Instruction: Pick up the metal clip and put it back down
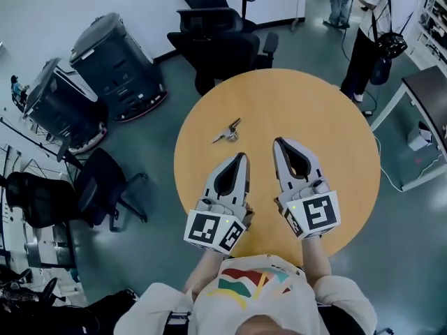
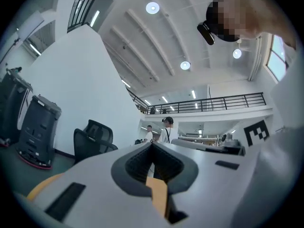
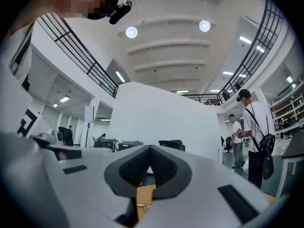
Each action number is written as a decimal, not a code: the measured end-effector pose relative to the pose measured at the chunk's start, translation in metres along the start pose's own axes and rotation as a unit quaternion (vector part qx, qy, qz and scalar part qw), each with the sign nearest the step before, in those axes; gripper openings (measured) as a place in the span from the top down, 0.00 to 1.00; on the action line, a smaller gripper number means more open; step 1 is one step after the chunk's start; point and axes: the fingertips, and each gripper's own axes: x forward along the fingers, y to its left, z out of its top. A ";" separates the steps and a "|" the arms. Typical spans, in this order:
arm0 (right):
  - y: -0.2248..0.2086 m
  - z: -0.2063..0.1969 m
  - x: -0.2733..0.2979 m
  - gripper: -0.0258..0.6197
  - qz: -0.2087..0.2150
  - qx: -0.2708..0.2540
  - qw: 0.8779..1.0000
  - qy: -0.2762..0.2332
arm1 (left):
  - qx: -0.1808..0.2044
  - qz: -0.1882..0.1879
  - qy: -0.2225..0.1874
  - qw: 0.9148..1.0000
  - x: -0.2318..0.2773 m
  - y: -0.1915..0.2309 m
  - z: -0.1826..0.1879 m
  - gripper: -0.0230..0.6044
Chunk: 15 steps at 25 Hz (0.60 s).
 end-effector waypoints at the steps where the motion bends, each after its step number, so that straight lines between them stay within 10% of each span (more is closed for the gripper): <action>1: 0.001 0.006 -0.007 0.94 -0.001 -0.001 1.000 -0.008 | 0.008 0.004 -0.006 1.000 -0.004 -0.004 0.006 0.89; 15: 0.022 0.045 -0.068 0.94 0.006 -0.003 0.999 -0.051 | 0.048 0.011 -0.056 0.997 -0.047 -0.048 0.042 0.89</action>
